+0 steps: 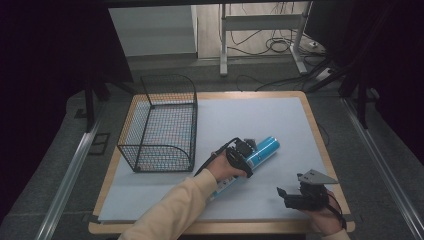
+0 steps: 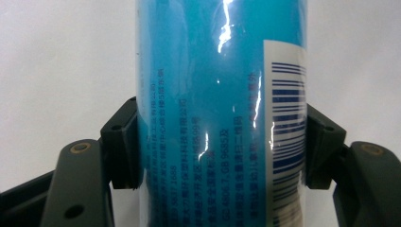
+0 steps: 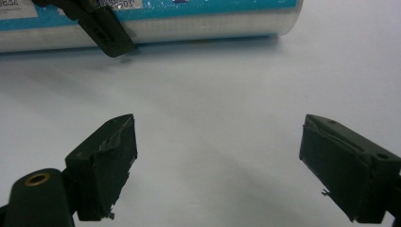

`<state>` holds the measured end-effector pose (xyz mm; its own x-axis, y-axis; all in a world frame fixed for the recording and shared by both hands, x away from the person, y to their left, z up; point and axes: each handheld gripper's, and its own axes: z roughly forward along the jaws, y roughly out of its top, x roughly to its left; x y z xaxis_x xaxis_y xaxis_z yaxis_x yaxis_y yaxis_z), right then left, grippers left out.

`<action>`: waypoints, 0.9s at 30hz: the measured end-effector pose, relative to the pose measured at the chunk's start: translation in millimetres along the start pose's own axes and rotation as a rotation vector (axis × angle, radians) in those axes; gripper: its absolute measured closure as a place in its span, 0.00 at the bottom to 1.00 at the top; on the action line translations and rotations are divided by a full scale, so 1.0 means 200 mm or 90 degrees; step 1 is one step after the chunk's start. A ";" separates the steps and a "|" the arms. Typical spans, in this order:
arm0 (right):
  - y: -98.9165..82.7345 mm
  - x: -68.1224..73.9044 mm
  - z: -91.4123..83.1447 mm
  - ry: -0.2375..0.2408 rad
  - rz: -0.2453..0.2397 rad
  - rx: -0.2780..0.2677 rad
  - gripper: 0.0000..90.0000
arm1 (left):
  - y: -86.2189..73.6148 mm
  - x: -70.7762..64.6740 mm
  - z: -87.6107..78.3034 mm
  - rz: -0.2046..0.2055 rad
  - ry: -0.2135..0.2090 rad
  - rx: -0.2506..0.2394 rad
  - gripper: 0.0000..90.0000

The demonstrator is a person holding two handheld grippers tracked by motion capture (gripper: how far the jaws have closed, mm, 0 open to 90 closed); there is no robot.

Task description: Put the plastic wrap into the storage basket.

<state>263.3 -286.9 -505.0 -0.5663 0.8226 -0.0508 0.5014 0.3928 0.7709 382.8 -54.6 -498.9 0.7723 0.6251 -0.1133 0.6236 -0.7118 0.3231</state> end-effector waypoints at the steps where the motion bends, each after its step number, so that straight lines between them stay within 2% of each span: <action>1: 0.00 0.00 0.00 0.000 0.001 0.000 0.14 | 0.00 0.00 0.00 -0.001 -0.005 0.001 0.35; 12: 0.00 -0.01 0.00 -0.004 0.002 -0.003 0.14 | -0.01 0.01 -0.04 0.005 -0.013 -0.013 0.35; 18: 0.00 -0.01 -0.01 -0.006 0.002 -0.004 0.14 | -0.02 0.02 -0.07 0.013 -0.012 -0.015 0.35; 27: 0.00 -0.02 0.00 -0.009 0.003 0.000 0.14 | -0.03 0.03 -0.12 0.012 -0.004 -0.029 0.35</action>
<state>264.7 -290.3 -505.2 -0.5550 0.8299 -0.0567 0.5032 0.3892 0.7716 380.9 -37.7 -478.8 0.7843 0.6100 -0.1127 0.6033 -0.7078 0.3675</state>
